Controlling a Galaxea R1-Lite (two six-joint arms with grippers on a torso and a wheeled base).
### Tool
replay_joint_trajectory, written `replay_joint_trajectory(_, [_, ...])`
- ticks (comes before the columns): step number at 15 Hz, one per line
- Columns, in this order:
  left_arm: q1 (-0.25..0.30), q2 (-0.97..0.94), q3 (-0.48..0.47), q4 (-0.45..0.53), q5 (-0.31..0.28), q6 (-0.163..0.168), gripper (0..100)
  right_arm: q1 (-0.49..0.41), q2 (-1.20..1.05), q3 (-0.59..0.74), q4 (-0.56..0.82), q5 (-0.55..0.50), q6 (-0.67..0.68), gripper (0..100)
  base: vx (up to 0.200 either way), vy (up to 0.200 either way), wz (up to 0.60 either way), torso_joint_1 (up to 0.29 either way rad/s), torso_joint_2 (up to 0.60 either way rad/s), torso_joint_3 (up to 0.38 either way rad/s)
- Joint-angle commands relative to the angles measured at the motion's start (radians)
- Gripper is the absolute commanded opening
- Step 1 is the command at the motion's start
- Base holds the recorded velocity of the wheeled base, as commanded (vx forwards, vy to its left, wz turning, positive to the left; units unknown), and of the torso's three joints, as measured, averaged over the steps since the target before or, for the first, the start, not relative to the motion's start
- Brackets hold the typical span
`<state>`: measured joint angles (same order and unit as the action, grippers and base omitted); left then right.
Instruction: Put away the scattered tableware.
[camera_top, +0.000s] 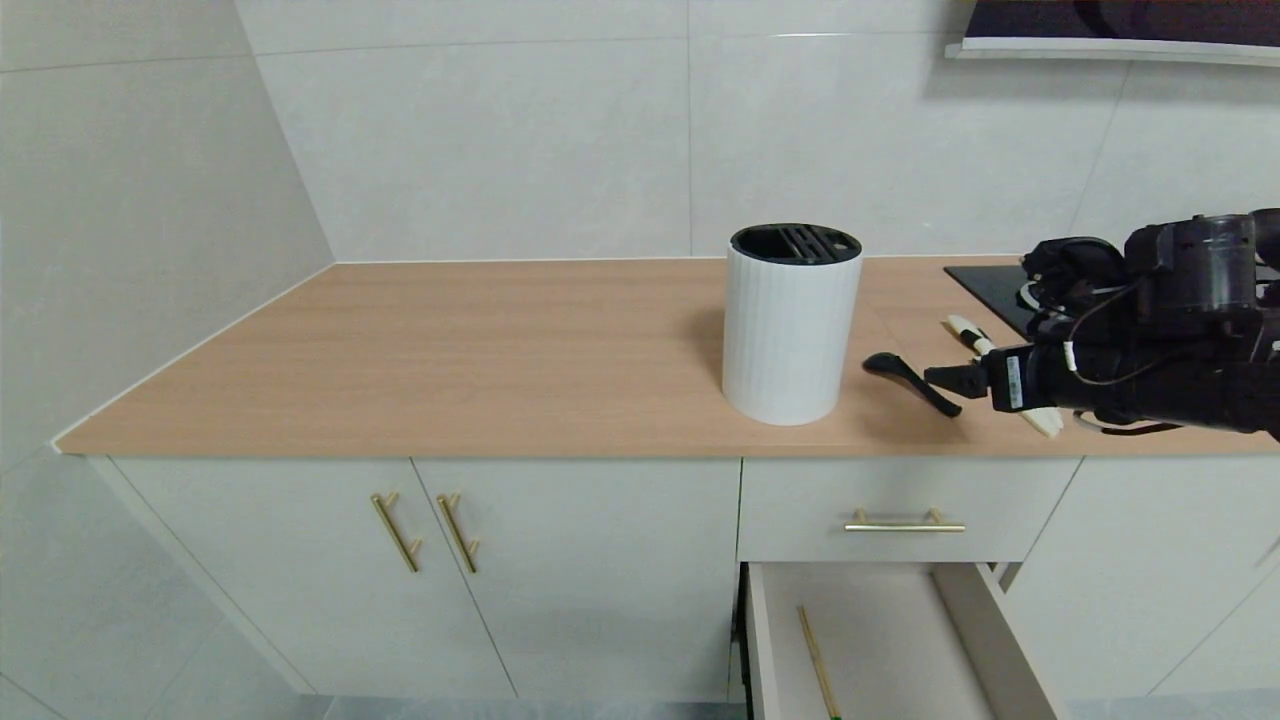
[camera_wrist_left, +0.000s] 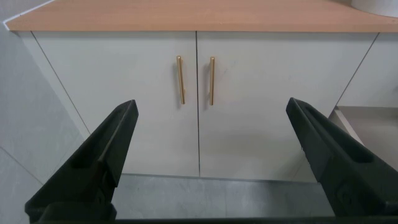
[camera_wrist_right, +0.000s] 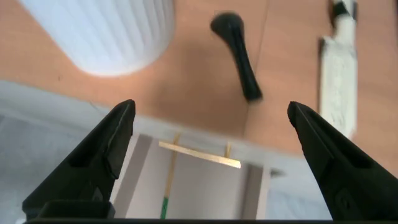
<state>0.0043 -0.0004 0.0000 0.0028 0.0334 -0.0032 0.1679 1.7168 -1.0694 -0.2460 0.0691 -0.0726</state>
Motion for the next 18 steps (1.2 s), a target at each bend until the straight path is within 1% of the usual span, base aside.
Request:
replay_joint_trajectory(1, [0.0,0.0,0.0,0.0,0.0,0.0,100,-0.057,0.095,-0.07,-0.001,0.063,-0.023,100,0.0,0.0,0.0,0.0,0.0,0.0])
replay_joint_trajectory(3, [0.0,0.0,0.0,0.0,0.002,0.0,100,-0.091,0.161,-0.149,0.007,0.159,-0.029,100,0.0,0.0,0.0,0.0,0.0,0.0])
replay_joint_trajectory(5, [0.0,0.0,0.0,0.0,0.002,0.0,100,-0.102,0.216,-0.165,-0.004,0.179,-0.038,100,0.0,0.0,0.0,0.0,0.0,0.0])
replay_joint_trajectory(6, [0.0,0.0,0.0,0.0,0.0,0.0,100,-0.11,0.228,-0.167,-0.019,0.184,-0.079,100,0.0,0.0,0.0,0.0,0.0,0.0])
replay_joint_trajectory(8, [0.0,0.0,0.0,0.0,0.002,0.0,100,-0.126,0.236,-0.165,-0.049,0.199,-0.09,100,0.0,0.0,0.0,0.0,0.0,0.0])
replay_joint_trajectory(9, [0.0,0.0,0.0,0.0,0.0,0.0,100,-0.134,0.254,-0.167,-0.056,0.242,-0.09,100,0.0,0.0,0.0,0.0,0.0,0.0])
replay_joint_trajectory(12, [0.0,0.0,0.0,0.0,0.0,0.0,100,-0.145,0.291,-0.158,-0.134,0.253,-0.09,100,0.0,0.0,0.0,0.0,0.0,0.0])
replay_joint_trajectory(15, [0.0,0.0,0.0,0.0,0.0,0.0,100,-0.154,0.343,-0.161,-0.159,0.267,-0.092,100,0.0,0.0,0.0,0.0,0.0,0.0])
replay_joint_trajectory(18, [0.0,0.0,0.0,0.0,0.0,0.0,100,-0.157,0.388,-0.17,-0.213,0.273,-0.089,100,0.0,0.0,0.0,0.0,0.0,0.0])
